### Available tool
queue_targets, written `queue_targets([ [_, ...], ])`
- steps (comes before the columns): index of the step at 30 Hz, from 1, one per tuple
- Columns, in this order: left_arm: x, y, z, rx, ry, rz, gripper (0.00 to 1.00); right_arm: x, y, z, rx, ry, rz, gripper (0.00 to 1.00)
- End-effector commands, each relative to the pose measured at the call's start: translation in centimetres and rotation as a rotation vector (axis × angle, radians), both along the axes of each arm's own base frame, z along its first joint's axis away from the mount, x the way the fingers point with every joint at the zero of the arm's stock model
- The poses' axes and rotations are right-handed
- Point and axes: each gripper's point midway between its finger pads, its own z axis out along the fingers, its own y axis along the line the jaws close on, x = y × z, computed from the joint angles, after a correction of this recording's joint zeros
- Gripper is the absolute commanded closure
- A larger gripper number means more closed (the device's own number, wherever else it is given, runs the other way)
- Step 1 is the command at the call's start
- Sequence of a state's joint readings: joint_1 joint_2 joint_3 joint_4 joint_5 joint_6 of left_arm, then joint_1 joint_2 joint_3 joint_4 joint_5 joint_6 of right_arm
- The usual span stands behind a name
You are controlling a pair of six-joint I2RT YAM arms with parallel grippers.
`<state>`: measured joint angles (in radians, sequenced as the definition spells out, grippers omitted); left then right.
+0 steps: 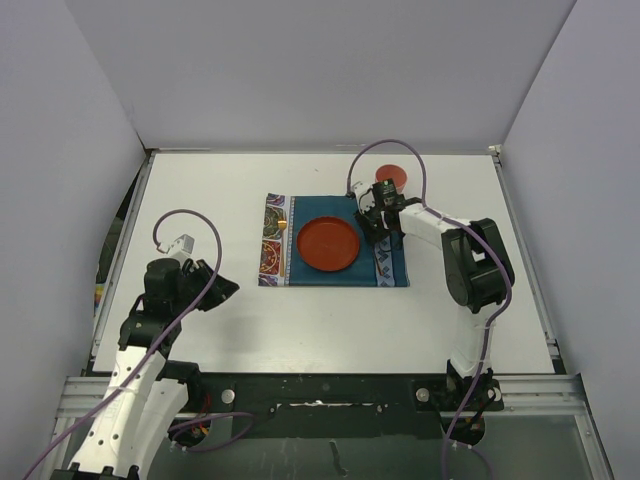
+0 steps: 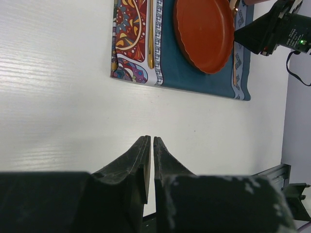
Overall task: Set the dinner table for one person
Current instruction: Pick up the spoon from the napkin.
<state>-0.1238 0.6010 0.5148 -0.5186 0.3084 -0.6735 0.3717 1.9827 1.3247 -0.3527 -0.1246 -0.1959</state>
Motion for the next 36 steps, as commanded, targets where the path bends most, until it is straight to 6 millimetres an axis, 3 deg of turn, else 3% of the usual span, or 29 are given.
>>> queue_targets([
  [1, 0.8, -0.4, 1.8, -0.022, -0.08, -0.013, 0.93, 1.0, 0.5, 1.1, 0.032, -0.026, -0.013, 0.91],
  [5, 0.7, -0.4, 1.8, -0.022, -0.082, -0.015, 0.93, 1.5, 0.1, 3.2, 0.022, -0.058, -0.037, 1.0],
  [18, 0.6, -0.9, 1.8, -0.041, -0.096, -0.04, 0.93, -0.4, -3.1, 7.8, -0.028, -0.108, -0.116, 1.0],
  [27, 0.4, -1.2, 2.6, -0.053, -0.107, -0.056, 0.93, -5.5, -4.4, 6.5, 0.094, 0.136, -0.233, 1.0],
  [30, 0.2, -1.2, 2.5, -0.06, -0.108, -0.054, 0.93, -7.0, -4.2, 7.0, 0.181, 0.195, -0.301, 1.0],
  [33, 0.0, -1.3, 2.3, -0.073, -0.101, -0.054, 0.93, -7.6, -3.4, 7.9, 0.257, 0.21, -0.382, 1.0],
  [36, -0.1, -1.5, 2.3, -0.094, -0.093, -0.054, 0.93, -6.8, -3.3, 8.4, 0.285, 0.202, -0.451, 1.0],
])
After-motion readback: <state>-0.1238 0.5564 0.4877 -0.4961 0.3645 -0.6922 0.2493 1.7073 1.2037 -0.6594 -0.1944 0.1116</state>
